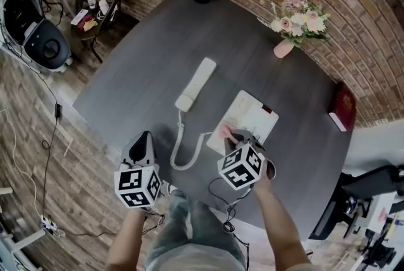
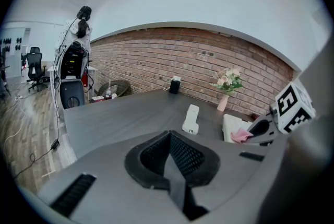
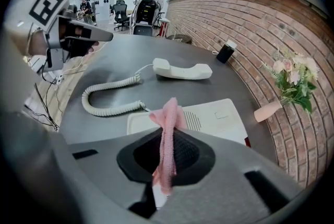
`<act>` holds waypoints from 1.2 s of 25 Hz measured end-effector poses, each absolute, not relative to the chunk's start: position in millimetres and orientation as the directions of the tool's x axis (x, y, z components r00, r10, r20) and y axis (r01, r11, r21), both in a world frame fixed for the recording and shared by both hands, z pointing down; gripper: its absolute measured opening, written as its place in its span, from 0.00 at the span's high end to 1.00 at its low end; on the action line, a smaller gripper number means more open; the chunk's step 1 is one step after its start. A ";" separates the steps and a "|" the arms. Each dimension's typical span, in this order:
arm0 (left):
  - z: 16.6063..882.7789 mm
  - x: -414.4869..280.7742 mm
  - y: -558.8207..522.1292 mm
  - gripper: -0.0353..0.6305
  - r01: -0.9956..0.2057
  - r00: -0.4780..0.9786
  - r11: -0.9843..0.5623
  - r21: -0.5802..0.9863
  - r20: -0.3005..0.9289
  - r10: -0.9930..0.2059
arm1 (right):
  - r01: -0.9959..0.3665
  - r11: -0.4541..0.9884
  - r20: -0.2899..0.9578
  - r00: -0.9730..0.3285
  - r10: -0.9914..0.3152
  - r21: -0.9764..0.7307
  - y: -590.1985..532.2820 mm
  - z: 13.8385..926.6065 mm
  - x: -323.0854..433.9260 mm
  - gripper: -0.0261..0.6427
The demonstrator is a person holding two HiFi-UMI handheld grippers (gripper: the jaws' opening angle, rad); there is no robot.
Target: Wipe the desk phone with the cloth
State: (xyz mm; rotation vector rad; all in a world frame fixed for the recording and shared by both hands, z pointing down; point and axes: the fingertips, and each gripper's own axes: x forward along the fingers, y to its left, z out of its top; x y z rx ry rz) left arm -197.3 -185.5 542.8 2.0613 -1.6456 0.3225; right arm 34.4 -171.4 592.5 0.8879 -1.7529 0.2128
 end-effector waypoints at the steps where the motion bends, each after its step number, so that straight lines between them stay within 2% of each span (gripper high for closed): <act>1: 543.0 -198.6 -184.5 0.95 -0.962 0.250 -0.162 0.220 0.467 -0.848 | -0.655 0.703 0.883 -0.114 -0.454 0.277 -169.5 592.9 33.0 0.93; 30: 551.1 -210.9 -146.8 0.95 -0.959 0.265 -0.179 0.218 0.478 -0.837 | -0.628 0.747 0.904 -0.158 -0.396 0.218 -114.8 609.0 -3.1 0.93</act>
